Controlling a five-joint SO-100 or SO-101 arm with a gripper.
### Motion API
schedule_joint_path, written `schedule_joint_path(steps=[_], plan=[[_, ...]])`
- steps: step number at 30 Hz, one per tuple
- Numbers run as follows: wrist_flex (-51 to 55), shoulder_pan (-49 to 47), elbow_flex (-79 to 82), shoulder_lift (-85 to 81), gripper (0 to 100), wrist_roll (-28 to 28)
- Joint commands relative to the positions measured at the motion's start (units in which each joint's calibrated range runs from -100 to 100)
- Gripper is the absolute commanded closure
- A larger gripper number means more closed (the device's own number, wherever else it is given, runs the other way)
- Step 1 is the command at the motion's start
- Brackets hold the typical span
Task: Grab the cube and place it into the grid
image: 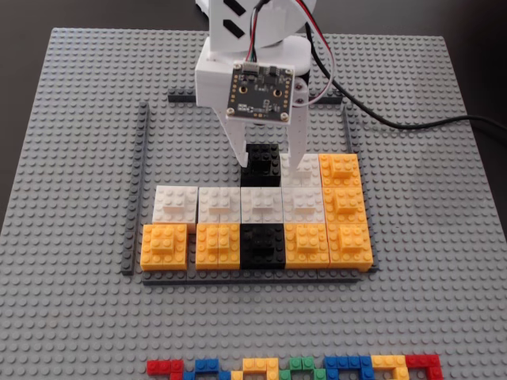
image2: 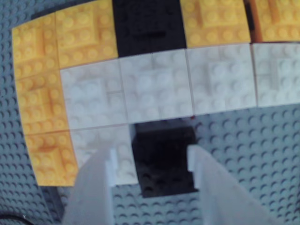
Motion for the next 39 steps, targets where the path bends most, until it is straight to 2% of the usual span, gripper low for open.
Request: schedule_joint_path(steps=[1,25,39], plan=[[-0.66,0.23,-0.32,-3.15,81,0.10],[2.80,2.74,-3.76,-11.06,83,1.61],[2.71,2.44,2.76,-14.93,83,2.59]])
